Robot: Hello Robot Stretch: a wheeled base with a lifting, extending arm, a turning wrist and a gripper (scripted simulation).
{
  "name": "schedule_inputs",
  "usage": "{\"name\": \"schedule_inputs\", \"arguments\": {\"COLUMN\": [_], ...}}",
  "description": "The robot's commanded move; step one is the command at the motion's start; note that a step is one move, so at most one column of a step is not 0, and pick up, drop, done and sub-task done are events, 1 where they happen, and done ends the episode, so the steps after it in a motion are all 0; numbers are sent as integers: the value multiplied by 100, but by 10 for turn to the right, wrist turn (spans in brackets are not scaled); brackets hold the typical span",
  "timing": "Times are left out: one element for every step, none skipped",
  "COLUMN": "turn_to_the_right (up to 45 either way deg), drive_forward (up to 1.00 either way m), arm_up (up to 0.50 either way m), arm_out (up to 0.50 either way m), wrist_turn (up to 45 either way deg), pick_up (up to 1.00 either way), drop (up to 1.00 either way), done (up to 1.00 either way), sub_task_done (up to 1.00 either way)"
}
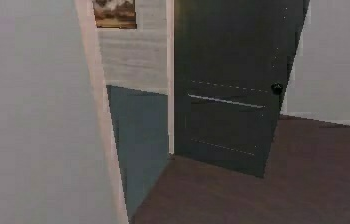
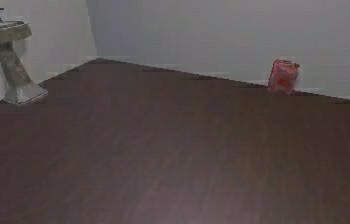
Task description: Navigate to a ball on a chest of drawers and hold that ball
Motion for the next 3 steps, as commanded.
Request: {"name": "schedule_inputs", "arguments": {"turn_to_the_right": [0, 0, -450], "drive_forward": [100, 40, 0], "arm_up": [0, 0, 0], "arm_out": [0, 0, 0], "wrist_turn": [0, 0, 0], "pick_up": [0, 0, 0], "drop": [0, 0, 0], "done": [0, 0, 0], "sub_task_done": [0, 0, 0]}}
